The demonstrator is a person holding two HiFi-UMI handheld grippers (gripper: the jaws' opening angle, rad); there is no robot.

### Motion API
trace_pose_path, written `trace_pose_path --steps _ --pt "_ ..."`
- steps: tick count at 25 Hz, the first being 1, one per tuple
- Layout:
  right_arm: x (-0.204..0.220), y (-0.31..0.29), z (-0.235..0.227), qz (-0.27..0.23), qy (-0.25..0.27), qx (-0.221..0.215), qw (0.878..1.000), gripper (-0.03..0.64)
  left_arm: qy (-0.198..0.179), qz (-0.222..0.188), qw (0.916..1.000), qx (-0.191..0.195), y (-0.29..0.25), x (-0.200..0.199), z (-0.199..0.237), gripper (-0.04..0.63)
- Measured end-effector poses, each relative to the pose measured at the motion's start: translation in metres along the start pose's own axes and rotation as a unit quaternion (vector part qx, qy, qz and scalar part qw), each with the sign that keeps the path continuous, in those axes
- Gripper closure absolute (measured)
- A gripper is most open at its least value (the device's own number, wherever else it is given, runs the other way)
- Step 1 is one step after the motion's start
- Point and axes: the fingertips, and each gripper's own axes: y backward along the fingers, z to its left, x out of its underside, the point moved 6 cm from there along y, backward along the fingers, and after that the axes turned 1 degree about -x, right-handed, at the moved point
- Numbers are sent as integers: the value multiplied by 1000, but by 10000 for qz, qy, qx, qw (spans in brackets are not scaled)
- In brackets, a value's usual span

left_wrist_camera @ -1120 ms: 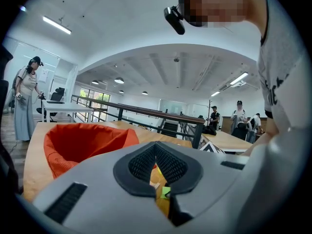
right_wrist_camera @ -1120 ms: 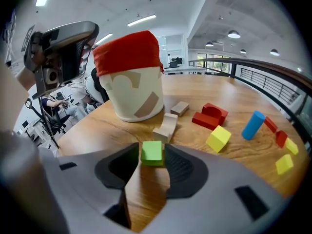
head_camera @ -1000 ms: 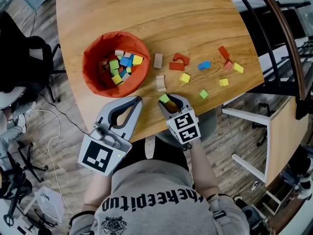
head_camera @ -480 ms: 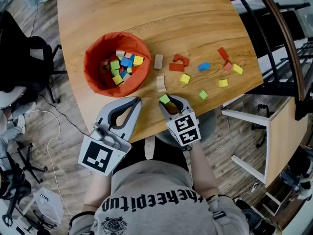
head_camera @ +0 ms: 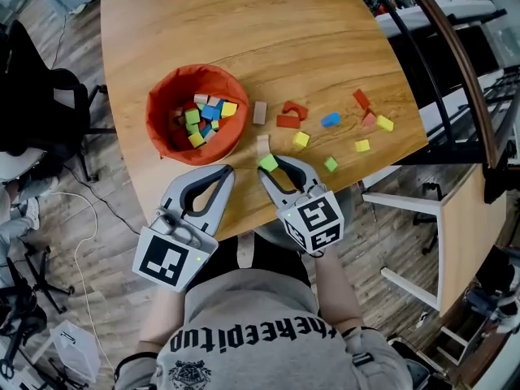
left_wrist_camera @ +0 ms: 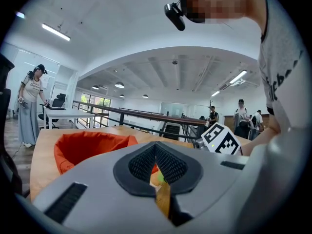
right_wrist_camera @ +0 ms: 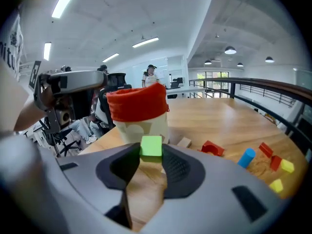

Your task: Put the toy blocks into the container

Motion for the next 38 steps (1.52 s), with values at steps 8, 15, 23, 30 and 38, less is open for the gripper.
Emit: trace_pose_path --steps 8,15,23,30,38 --pt "-52 14 15 -665 298 -190 9972 469 -55 -126 9998 -148 11 -6 2 581" --pt "-101 17 27 -1197 600 -451 9900 469 -77 -246 9987 -450 28 -12 7 581" --pt "-124 -2 41 -1281 875 -750 9850 469 -40 -339 9948 -963 55 -11 16 581" --pt "-134 -19 53 -1244 1040 -966 9820 469 30 -373 9899 -1366 77 -8 20 581" --pt "-136 -35 62 -1238 1163 -888 9815 466 77 -372 9858 -1635 95 -2 26 581"
